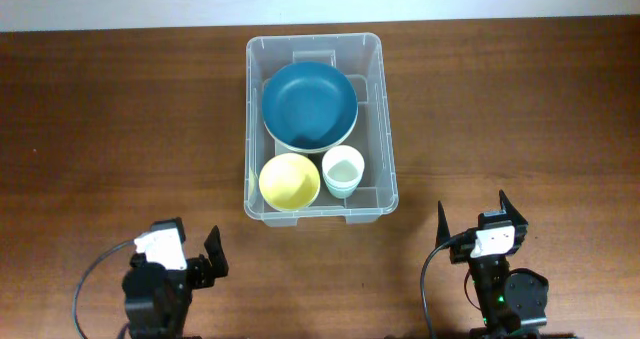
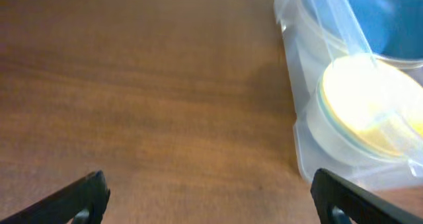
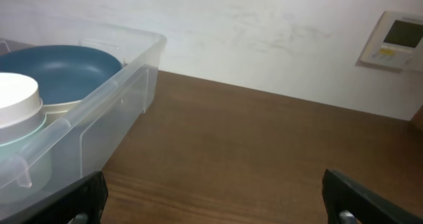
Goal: Pack container
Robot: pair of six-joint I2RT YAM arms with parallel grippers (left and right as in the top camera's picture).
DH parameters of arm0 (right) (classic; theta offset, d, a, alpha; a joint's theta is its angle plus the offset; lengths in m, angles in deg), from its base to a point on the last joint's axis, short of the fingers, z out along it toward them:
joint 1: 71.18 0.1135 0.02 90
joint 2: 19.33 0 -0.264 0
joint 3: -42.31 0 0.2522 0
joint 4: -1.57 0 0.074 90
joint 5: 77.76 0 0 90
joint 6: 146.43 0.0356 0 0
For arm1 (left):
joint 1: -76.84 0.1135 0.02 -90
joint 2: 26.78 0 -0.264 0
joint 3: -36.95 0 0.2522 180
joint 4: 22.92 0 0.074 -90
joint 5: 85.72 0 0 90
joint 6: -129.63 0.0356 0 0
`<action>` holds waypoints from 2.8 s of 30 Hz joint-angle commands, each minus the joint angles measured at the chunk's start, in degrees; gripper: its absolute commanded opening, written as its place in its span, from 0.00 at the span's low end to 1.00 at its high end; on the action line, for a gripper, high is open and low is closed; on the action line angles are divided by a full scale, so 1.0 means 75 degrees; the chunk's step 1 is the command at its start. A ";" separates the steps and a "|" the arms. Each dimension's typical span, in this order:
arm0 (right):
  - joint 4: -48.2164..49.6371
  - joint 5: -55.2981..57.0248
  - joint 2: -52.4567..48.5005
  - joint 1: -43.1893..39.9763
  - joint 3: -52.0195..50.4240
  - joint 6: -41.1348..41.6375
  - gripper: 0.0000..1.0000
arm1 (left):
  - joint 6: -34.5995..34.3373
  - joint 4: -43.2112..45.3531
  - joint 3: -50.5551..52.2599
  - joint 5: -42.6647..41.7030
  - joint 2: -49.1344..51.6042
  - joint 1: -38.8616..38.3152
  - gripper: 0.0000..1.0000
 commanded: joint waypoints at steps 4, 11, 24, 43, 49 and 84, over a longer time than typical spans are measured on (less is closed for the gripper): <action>-0.0038 -0.0047 0.0058 -0.0050 -0.0035 -0.0050 0.99 | 0.1084 0.1944 0.1239 0.0125 -0.1384 -0.0012 1.00; -0.0038 -0.0047 0.0058 -0.0050 -0.0035 -0.0050 0.99 | 0.3220 0.4465 0.1781 -0.0114 -0.1676 -0.0344 1.00; -0.0038 -0.0047 0.0058 -0.0050 -0.0035 -0.0050 0.99 | 0.3209 0.3963 0.1944 -0.0152 -0.1676 -0.0393 1.00; -0.0038 -0.0047 0.0055 -0.0050 -0.0035 -0.0050 0.99 | 0.2693 0.3821 0.1944 -0.0149 -0.1676 -0.0393 1.00; -0.0041 -0.0047 0.0055 -0.0050 -0.0035 -0.0050 0.99 | 0.2401 0.3821 0.1944 -0.0146 -0.1673 -0.0393 1.00; -0.0038 -0.0047 0.0050 -0.0050 -0.0035 -0.0050 0.99 | 0.1722 0.3838 0.1944 -0.0146 -0.1673 -0.0606 1.00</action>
